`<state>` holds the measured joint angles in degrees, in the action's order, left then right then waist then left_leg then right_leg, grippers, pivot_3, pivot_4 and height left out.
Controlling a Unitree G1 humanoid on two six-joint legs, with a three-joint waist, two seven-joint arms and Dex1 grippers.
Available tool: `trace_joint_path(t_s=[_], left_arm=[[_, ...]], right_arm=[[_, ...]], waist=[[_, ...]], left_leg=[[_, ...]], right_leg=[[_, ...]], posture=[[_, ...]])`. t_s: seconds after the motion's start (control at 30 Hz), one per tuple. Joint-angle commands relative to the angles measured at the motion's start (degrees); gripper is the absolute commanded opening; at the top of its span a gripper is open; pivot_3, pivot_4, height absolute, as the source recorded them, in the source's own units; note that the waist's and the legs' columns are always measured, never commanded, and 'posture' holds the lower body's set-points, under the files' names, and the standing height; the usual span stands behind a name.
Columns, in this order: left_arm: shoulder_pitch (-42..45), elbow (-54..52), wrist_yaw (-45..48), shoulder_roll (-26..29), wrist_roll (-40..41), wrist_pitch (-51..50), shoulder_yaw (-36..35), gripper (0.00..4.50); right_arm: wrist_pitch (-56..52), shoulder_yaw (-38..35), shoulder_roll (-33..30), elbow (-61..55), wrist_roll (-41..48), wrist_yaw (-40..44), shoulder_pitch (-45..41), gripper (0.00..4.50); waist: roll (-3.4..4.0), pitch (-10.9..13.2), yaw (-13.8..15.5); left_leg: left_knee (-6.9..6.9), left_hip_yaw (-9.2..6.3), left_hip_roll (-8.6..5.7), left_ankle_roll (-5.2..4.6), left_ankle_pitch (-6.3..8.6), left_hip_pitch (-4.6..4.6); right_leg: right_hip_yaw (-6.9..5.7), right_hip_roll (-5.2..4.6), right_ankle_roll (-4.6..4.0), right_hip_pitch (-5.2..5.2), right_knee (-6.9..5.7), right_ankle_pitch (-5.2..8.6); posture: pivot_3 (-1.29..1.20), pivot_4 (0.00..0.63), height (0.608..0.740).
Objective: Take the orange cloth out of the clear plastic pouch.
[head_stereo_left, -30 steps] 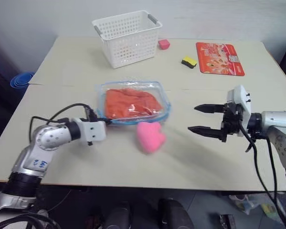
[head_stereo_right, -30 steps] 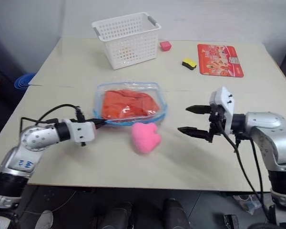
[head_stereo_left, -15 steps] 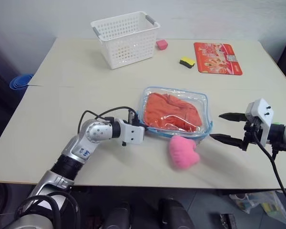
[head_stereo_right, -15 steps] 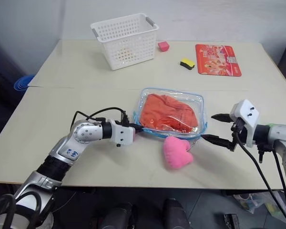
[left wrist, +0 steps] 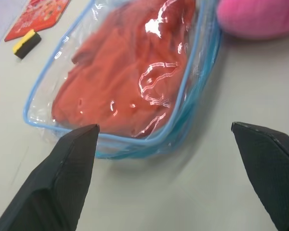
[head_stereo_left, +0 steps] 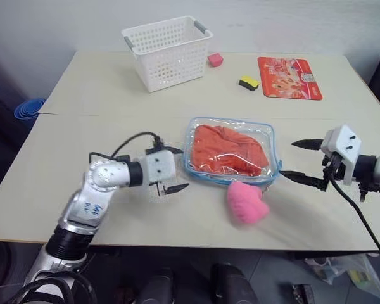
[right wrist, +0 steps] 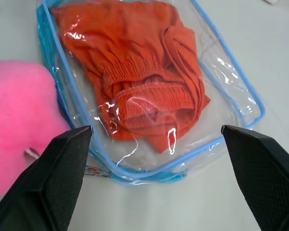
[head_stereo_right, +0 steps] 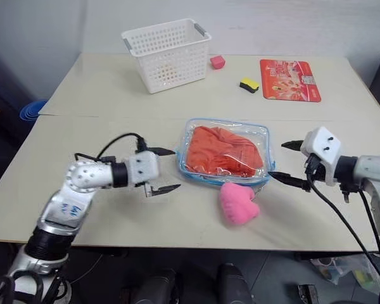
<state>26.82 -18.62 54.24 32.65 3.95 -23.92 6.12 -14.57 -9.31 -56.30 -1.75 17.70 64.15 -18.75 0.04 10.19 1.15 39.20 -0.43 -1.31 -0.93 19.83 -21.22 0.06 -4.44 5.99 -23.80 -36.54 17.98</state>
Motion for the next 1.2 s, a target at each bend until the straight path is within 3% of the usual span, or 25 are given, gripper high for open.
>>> trace_joint_path(t_s=[0.03, 0.17, 0.37, 0.67, 0.8, 1.03, 1.13, 1.2], left_arm=[[4.9, -5.8, 7.3, 1.1, 18.7, -15.6, -5.3, 4.45], [11.4, -2.6, 11.2, -0.2, 23.4, -20.5, 1.0, 4.45], [18.9, 12.0, 15.3, -7.0, 13.1, -8.6, 18.1, 4.45], [22.3, 28.6, 9.7, -17.7, -1.9, 14.4, 27.2, 4.45], [21.1, 31.4, 10.1, -18.1, -4.8, 18.8, 28.5, 3.55], [19.6, 31.5, 9.9, -18.1, -6.3, 19.8, 27.6, 1.3], [19.4, 30.7, 9.7, -18.2, -6.0, 19.0, 26.8, 0.44], [19.2, 30.0, 9.5, -18.3, -5.8, 18.3, 26.3, 0.02]], right_arm=[[8.7, 2.5, -2.7, 2.0, -5.0, 2.6, -2.7, 4.5], [18.0, 6.6, -2.5, 8.9, -10.6, 3.5, -7.5, 4.5], [31.2, 11.4, -3.9, 17.6, -17.2, 5.9, -12.1, 4.5], [38.2, 12.0, -5.6, 22.7, -19.2, 6.2, -13.1, 4.5], [38.7, 12.7, -4.3, 21.5, -19.9, 4.7, -11.9, 4.5], [40.3, 15.0, -0.5, 22.7, -22.6, 1.5, -13.2, 4.5], [42.0, 15.6, 0.2, 24.6, -23.0, 1.0, -14.0, 3.85], [42.2, 15.4, 0.7, 25.3, -22.0, 1.4, -14.6, 3.16]], waist=[[0.0, 0.0, 0.0], [0.0, 0.0, 0.0], [-0.02, 0.0, 0.0], [-0.03, 0.0, -0.1], [-0.02, 0.0, -0.3], [-0.02, 0.0, -0.4], [-0.02, 0.0, -0.4], [-0.02, 0.0, -0.4]], left_leg=[[0.0, 0.0, 0.0, 0.0, 0.0, -0.01], [0.03, -0.06, -0.06, 0.0, 0.0, 0.02], [0.02, 0.0, -0.1, 0.01, -0.01, 0.02], [0.04, 0.19, -0.06, -0.02, -0.05, 0.07], [0.05, 0.28, 0.0, 0.0, -0.06, 0.09], [0.1, 0.3, -0.01, 0.0, -0.07, 0.12], [0.12, 0.29, -0.02, 0.0, -0.07, 0.11], [0.12, 0.29, -0.02, -0.01, -0.07, 0.11]], right_leg=[[-0.01, 0.0, 0.0, 0.0, 0.0, 0.0], [-0.05, -0.02, 0.0, 0.08, 0.05, 0.0], [-0.04, 0.06, 0.0, 0.08, 0.06, 0.0], [0.11, 0.08, 0.0, 0.05, 0.08, 0.0], [0.2, 0.12, 0.0, -0.01, 0.0, 0.0], [0.24, 0.09, 0.0, -0.01, -0.09, 0.0], [0.24, 0.08, 0.01, -0.01, -0.09, 0.0], [0.23, 0.07, 0.01, -0.01, -0.09, 0.0]], posture=[[0.0, 0.15, 0.74], [0.0, 0.15, 0.74], [0.0, 0.15, 0.74], [0.0, 0.15, 0.74], [0.0, 0.15, 0.74], [0.0, 0.15, 0.74], [0.0, 0.15, 0.74], [0.0, 0.15, 0.74]])
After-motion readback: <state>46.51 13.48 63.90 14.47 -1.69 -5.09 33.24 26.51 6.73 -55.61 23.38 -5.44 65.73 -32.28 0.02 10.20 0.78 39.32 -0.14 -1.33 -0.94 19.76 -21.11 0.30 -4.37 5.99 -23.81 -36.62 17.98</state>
